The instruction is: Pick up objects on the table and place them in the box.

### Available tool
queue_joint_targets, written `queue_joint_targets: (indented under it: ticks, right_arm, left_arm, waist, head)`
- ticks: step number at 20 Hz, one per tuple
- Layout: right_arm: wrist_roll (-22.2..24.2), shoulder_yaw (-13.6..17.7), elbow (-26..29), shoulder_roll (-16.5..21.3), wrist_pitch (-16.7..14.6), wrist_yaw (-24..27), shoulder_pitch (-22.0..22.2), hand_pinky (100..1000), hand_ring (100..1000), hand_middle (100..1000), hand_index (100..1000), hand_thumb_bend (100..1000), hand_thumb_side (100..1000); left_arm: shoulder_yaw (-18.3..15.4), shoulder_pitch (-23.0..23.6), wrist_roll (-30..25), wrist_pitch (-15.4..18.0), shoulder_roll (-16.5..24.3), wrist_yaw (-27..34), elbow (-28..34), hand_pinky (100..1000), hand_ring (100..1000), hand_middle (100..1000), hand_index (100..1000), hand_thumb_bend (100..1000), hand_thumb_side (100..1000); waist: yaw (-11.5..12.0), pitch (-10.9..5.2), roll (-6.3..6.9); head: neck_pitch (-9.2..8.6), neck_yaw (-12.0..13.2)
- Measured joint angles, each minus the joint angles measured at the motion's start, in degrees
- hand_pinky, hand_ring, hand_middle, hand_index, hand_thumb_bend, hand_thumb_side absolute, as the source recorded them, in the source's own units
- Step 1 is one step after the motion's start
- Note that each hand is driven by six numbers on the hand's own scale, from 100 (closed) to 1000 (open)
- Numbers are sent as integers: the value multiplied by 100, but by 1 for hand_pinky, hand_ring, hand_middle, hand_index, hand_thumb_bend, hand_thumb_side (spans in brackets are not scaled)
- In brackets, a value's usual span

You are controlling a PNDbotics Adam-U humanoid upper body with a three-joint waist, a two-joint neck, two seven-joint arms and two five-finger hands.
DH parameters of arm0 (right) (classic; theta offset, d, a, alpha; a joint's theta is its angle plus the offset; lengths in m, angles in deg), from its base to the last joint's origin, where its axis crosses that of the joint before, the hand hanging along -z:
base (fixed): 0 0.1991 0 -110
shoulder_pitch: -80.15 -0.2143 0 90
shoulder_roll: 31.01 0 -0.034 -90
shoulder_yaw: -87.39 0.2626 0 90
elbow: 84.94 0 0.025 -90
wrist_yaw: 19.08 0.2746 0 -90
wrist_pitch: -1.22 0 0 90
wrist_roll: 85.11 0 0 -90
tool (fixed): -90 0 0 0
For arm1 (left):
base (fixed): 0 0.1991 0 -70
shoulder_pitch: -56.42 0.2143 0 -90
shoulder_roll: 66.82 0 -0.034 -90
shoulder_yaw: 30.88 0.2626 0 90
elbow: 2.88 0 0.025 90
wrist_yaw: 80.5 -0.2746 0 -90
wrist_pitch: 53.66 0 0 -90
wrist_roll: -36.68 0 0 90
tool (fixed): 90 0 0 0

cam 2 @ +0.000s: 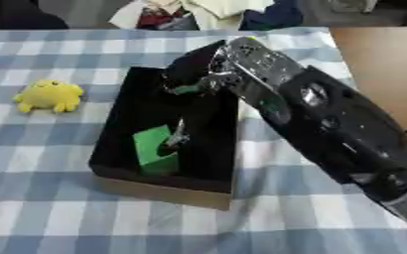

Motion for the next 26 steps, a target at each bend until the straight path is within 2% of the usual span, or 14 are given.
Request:
queue_joint_targets:
  ticks: [6,10,13,19,26]
  right_arm:
    - [167,145,283,112,167,627,-23,973,982,914,956,496,1000]
    - [344,286,459,218,346,1192,-17,973,982,914,956,463,1000]
    - [429,404,601,318,483,1409,-4,969,979,912,956,435,994]
    - [498,911,918,487,796,1566,56,954,965,902,951,312,927]
    - [413,1608,1152,617,1167,1329,136,946,957,898,948,276,885]
  left_arm:
    - [0,0,-4,-2,0,0,0,573,680,674,828,100,875]
    - [0,0,-5,-3,0,0,0,573,681,675,829,100,875]
    - [0,-1,-6,-5,0,0,0,573,681,675,828,100,874]
    - [0,-5,-13,-11,0,0,0,574,682,676,828,100,873]
    - [-1,-12,-13,-11,0,0,0,574,683,676,829,100,874]
  waist:
    - [-13,-1,-2]
    - [-13,-1,-1]
    - [-15,-1,0]
    - [-33,-1,19]
    - [-55,-1,43]
  head:
    - [-21,0]
    - [-29,0]
    - [-30,0]
    - [-31,-2]
    - [-32,-3]
